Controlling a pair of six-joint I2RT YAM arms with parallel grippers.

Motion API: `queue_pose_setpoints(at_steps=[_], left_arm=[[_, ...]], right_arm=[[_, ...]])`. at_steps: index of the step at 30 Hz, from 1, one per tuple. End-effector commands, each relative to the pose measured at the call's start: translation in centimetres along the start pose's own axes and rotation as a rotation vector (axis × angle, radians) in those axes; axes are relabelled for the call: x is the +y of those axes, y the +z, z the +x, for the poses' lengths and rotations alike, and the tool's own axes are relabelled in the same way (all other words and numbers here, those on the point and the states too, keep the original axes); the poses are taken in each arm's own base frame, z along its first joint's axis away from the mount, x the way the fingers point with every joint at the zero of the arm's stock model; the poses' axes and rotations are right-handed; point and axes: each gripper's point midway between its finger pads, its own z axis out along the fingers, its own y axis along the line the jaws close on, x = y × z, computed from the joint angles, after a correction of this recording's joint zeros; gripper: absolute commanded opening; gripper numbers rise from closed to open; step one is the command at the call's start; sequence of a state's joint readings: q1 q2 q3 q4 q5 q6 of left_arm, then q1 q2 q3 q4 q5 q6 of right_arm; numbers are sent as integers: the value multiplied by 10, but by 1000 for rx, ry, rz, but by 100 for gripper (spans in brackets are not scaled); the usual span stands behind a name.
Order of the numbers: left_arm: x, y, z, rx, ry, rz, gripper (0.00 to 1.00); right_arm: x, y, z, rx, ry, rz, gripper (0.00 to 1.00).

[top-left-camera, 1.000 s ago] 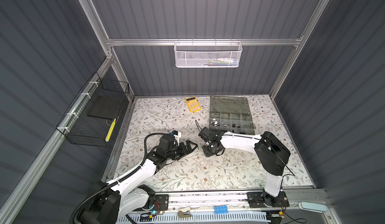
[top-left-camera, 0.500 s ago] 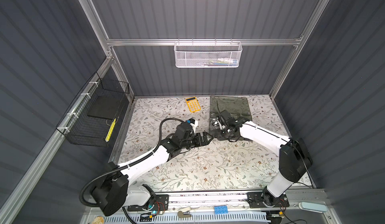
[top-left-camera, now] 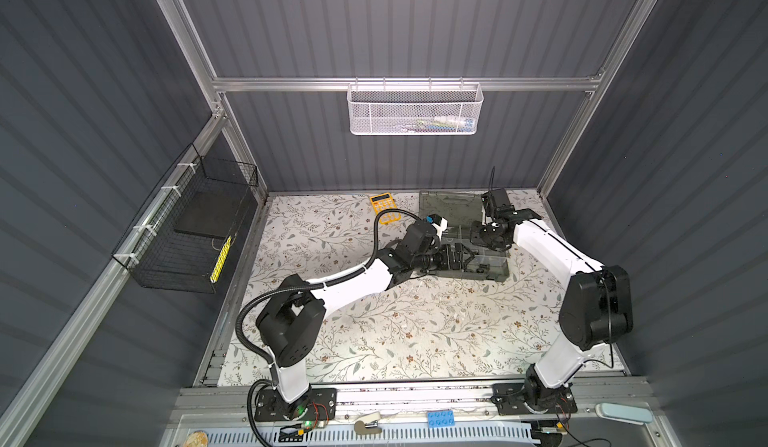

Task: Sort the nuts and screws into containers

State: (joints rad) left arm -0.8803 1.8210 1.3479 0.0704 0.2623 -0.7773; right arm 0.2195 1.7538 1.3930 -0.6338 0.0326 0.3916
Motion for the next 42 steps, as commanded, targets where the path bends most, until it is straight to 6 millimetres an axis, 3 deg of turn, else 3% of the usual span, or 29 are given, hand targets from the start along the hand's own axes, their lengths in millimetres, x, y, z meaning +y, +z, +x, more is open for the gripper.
queue_pose_setpoints(at_steps=[1, 6, 8, 9, 12, 15, 16, 21, 27, 32, 35, 37, 40, 42], left_arm=[[-9, 7, -9, -10, 19, 32, 100], [3, 18, -1, 15, 12, 11, 100], [9, 23, 3, 29, 7, 2, 100], [2, 23, -6, 14, 13, 17, 100], [7, 25, -8, 27, 9, 20, 100], [16, 11, -20, 2, 15, 1, 100], [34, 4, -15, 15, 9, -36, 100], [90, -66, -48, -50, 34, -188, 100], [199, -182, -81, -184, 72, -628, 100], [301, -258, -73, -291, 3, -998, 100], [350, -286, -56, -325, -32, -1124, 100], [371, -297, -46, -331, -27, -1164, 100], [388, -310, -39, -350, -5, -1211, 100], [391, -316, -39, -398, 28, -1217, 100]], right_arm=[[-1, 21, -3, 31, 16, -26, 21], [-4, 40, -2, 56, 16, -12, 28], [-5, 42, -2, 54, 16, -12, 38], [-5, 40, -3, 52, 16, -12, 40], [-5, 30, -6, 38, 9, -18, 48], [-5, 11, -11, 3, 6, -27, 63], [-6, 3, -13, -13, 5, -27, 70], [-26, -36, -20, -143, 35, 21, 99], [-79, -65, -19, -333, 104, 221, 99], [-122, -78, -13, -509, 143, 372, 99], [-136, -87, -6, -639, 135, 420, 99], [-138, -90, -1, -750, 109, 410, 99], [-133, -98, 6, -935, 66, 343, 99], [-129, -94, 11, -963, 10, 321, 99]])
